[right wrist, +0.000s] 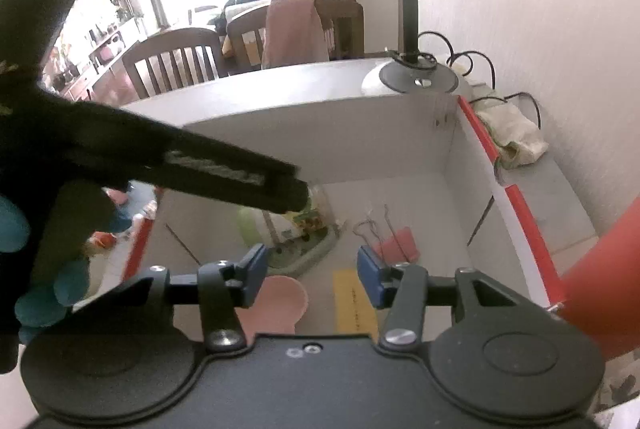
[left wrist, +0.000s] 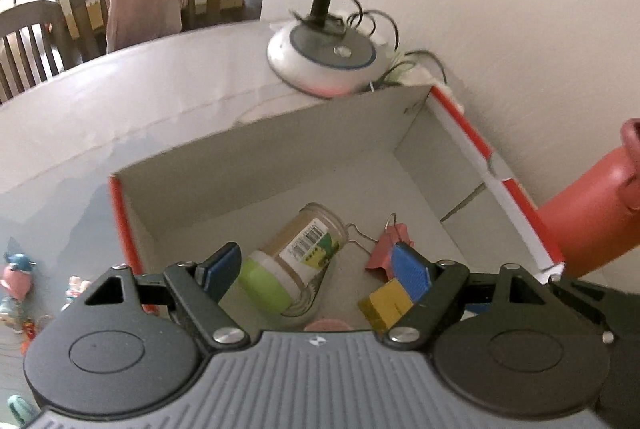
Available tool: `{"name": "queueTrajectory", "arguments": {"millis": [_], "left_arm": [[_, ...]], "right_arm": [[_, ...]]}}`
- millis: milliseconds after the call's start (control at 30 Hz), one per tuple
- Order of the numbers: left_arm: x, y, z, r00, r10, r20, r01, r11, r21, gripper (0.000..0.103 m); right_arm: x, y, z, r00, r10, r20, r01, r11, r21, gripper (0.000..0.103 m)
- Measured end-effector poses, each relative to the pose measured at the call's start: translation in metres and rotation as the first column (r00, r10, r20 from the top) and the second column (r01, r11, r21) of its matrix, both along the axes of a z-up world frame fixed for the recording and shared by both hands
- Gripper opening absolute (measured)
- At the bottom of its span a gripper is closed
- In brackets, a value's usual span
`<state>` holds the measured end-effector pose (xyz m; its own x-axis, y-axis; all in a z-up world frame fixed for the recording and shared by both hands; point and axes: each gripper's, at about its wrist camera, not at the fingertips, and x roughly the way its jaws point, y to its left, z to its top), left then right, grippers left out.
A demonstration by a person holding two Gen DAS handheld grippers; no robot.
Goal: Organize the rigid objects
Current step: 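Withdraw both tools from the box back toward the table items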
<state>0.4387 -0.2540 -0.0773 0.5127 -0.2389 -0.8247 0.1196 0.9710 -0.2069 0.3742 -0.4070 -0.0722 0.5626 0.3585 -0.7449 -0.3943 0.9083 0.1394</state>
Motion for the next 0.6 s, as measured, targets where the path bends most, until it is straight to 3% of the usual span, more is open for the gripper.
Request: {"name": "queueTrajectory", "arguments": {"millis": [600], "left_arm": [[-0.098, 0.080, 0.064, 0.988, -0.002, 0.155, 0.013, 0.997, -0.072, 0.082]], "right_arm": [[-0.055, 0.036, 0.047, 0.996, 0.003, 0.085, -0.008, 0.998, 0.057, 0.063]]}}
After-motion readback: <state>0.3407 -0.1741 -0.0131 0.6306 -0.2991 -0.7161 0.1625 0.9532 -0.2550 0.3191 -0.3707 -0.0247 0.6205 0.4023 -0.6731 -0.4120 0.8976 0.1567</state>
